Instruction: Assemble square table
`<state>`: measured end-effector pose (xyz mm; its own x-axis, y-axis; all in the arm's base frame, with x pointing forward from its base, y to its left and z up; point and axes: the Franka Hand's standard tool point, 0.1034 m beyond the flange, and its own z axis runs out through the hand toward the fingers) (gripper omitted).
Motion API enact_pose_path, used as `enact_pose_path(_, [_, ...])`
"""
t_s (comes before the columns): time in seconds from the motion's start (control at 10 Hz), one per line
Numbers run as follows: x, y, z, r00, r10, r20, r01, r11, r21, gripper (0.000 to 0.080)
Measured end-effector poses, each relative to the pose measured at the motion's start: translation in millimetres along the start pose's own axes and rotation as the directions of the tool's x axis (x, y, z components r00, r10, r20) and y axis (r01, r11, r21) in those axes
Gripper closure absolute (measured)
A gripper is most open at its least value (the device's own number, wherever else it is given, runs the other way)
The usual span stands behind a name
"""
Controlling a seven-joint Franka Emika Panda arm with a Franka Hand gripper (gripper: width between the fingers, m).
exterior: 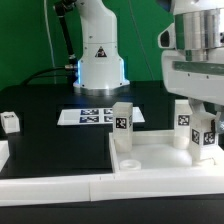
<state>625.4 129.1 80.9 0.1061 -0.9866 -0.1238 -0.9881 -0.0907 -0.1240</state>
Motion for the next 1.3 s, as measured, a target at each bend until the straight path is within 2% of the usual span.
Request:
enact_pose_path(0.1, [0.0, -0.6, 0.2, 0.997, 0.081, 0.01, -0.081, 0.997, 0.01, 0.0505])
enact_pose_path(0.3, [-0.6, -0.2, 0.4, 0.996, 0.086, 0.01, -0.086, 0.996, 0.008, 0.0505])
enact_pose_path(0.4, [-0.5, 0.5, 0.7, 1.0, -0.002, -0.005, 0.002, 1.0, 0.002, 0.0397])
enact_pose_path(0.5, [-0.7, 1.5, 1.5, 0.98, -0.197, -0.04, 0.196, 0.98, -0.017, 0.0259])
enact_pose_path(0.6, [2.3, 0.2, 4.0, 0.862, -0.504, -0.058, 0.502, 0.864, -0.041, 0.0184])
enact_pose_path(1.0, [4.8, 1.4, 4.9, 0.677, -0.735, -0.04, 0.733, 0.678, -0.06, 0.015])
enact_pose_path(1.1, [5.8, -0.4, 3.7, 0.546, -0.837, -0.044, 0.832, 0.548, -0.084, 0.015])
enact_pose_path(1.2, [5.3, -5.5, 1.4, 0.369, -0.928, -0.058, 0.921, 0.373, -0.115, 0.015])
enact_pose_path(1.3, [4.5, -8.6, 0.6, 0.285, -0.956, -0.069, 0.949, 0.292, -0.117, 0.015])
